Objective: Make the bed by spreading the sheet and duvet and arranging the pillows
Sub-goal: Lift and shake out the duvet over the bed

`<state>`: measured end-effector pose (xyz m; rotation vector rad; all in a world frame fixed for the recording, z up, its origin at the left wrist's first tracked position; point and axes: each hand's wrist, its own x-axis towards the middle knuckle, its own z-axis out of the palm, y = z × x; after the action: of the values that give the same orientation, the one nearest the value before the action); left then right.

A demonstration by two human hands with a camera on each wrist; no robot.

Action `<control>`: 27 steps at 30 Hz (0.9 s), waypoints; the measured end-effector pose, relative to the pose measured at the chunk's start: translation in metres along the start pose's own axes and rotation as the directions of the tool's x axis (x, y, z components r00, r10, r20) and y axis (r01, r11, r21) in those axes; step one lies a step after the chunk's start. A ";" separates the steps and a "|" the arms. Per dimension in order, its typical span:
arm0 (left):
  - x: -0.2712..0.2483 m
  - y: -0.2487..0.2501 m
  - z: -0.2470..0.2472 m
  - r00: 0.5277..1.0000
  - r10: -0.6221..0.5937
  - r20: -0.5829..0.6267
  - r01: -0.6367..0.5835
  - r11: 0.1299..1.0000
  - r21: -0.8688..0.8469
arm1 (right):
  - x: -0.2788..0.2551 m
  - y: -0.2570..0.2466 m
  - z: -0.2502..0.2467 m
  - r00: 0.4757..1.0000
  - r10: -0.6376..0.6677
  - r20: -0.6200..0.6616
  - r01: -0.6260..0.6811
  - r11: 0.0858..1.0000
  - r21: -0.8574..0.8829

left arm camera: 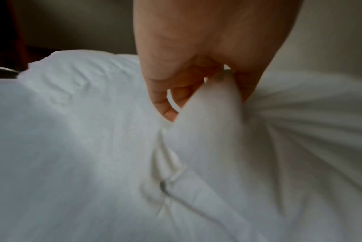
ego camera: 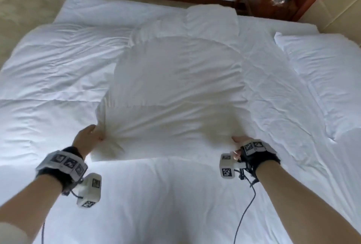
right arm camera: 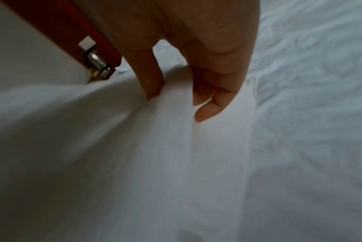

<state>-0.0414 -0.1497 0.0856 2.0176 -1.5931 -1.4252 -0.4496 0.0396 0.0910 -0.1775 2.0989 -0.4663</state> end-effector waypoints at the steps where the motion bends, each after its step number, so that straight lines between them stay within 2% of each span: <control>1: 0.012 -0.021 0.014 0.998 -0.048 0.033 0.046 0.997 0.070 | 0.008 0.010 0.008 0.998 0.061 -0.016 -0.060 0.997 0.052; 2: 0.019 -0.032 0.026 0.996 -0.068 0.056 0.061 0.991 0.120 | 0.020 0.019 0.013 0.995 0.098 -0.031 -0.097 0.995 0.034; 4: 0.027 -0.033 0.050 0.995 -0.077 0.067 0.067 0.989 0.133 | 0.051 0.051 0.009 0.977 0.164 -0.139 -0.172 0.984 -0.047; 6: 0.028 -0.016 0.069 0.995 -0.092 0.045 0.093 0.996 -0.010 | 0.075 0.074 -0.005 0.928 0.234 -0.290 -0.256 0.966 -0.040; 8: 0.032 0.006 0.079 0.997 -0.066 0.050 0.073 0.984 -0.160 | 0.051 0.058 -0.017 0.909 0.198 -0.366 -0.207 0.978 0.015; 10: 0.038 0.028 0.084 0.993 -0.021 0.118 0.045 0.978 -0.205 | 0.034 0.035 -0.033 0.912 0.117 -0.394 -0.103 0.993 0.058; 12: 0.046 0.040 0.085 0.982 -0.058 0.177 0.104 0.960 -0.261 | 0.039 0.019 -0.047 0.911 0.002 -0.413 0.021 0.998 0.051; 16: 0.057 0.055 0.109 0.939 -0.072 0.335 0.186 0.928 -0.321 | 0.046 -0.008 -0.047 0.934 -0.185 -0.306 0.151 0.980 -0.131; 19: 0.052 0.062 0.125 0.927 -0.096 0.362 0.205 0.939 -0.276 | 0.042 -0.022 -0.026 0.939 -0.296 -0.173 0.230 0.918 -0.324; 22: 0.045 0.089 0.117 0.891 -0.151 0.428 0.282 0.923 -0.261 | 0.040 -0.029 -0.009 0.928 -0.348 -0.132 0.247 0.841 -0.482; 23: 0.043 0.103 0.109 0.903 -0.116 0.414 0.255 0.920 -0.298 | 0.039 -0.032 -0.008 0.921 -0.366 -0.132 0.250 0.817 -0.520; 25: 0.034 0.137 0.076 0.943 0.030 0.332 0.116 0.904 -0.412 | 0.028 -0.046 -0.007 0.898 -0.417 -0.137 0.279 0.783 -0.556; 27: 0.020 0.165 0.037 0.955 0.156 0.251 -0.016 0.875 -0.483 | 0.013 -0.068 -0.007 0.873 -0.465 -0.144 0.324 0.775 -0.542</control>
<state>-0.1768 -0.2178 0.1643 1.4921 -1.2319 -1.9113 -0.4664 -0.0246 0.1110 -0.9349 2.4262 -0.1743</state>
